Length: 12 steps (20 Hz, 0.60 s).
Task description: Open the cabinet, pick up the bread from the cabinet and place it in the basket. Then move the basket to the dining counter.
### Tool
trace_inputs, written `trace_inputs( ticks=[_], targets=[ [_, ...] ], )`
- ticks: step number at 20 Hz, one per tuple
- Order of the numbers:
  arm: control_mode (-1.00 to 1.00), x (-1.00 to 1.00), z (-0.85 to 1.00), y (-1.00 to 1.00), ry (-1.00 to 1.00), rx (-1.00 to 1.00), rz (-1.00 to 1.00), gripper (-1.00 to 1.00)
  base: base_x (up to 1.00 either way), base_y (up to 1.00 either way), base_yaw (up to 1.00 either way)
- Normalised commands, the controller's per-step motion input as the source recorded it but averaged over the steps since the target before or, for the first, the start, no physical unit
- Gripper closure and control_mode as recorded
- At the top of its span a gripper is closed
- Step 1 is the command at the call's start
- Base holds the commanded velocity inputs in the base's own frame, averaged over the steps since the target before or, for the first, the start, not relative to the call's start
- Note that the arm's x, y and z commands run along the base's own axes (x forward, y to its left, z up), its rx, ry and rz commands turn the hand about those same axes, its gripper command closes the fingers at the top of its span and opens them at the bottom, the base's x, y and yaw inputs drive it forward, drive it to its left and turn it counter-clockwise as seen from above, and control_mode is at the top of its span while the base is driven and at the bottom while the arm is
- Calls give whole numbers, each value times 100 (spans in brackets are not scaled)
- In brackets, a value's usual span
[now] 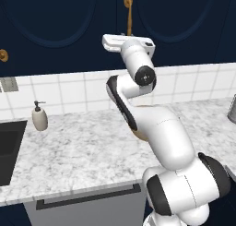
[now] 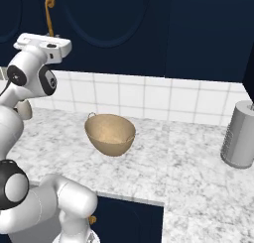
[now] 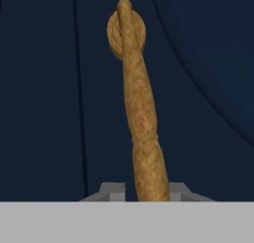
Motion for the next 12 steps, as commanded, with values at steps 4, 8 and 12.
trace_inputs(
  ticks=[4,8,12],
  targets=[
    [-100,-4,0,-12,0,0,0,100,0,0,0],
    [-100,-35,12,-39,0,0,0,100,0,0,0],
    [-100,-90,10,-43,0,0,-7,100,0,0,0]
  ],
)
